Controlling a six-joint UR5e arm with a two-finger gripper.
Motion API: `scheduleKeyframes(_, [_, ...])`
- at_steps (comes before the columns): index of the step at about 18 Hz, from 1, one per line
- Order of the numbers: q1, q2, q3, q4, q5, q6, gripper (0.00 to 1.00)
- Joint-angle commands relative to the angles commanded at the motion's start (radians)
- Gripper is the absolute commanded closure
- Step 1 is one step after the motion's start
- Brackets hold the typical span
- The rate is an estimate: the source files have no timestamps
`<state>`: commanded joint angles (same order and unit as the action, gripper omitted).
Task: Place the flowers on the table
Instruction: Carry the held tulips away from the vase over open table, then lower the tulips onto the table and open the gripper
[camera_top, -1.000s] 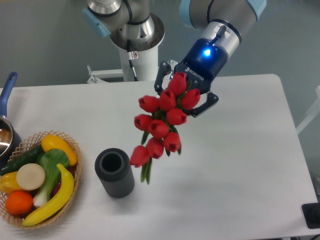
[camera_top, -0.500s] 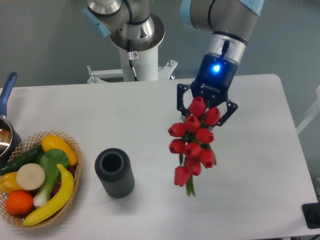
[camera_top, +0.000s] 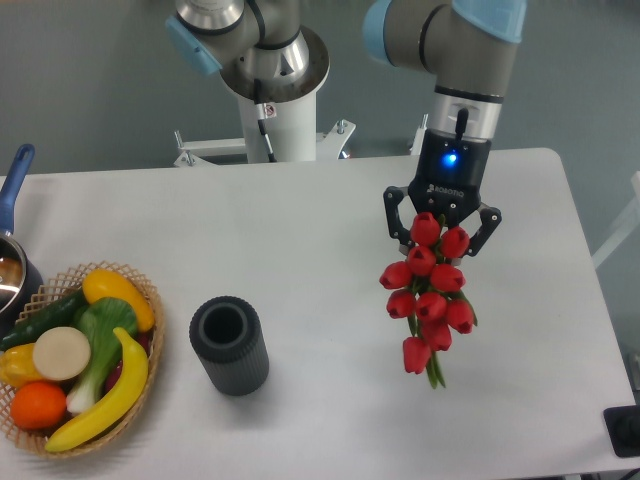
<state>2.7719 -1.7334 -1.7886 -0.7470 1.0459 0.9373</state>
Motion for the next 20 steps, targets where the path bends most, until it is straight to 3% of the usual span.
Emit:
scheduleKeyframes(9, [0.0,-0.017,-0.038,0.0,0.157,0.002,0.53])
scheduleKeyframes(20, [0.003,-0.121,-0.051,-0.003,0.238,-0.003,0.53])
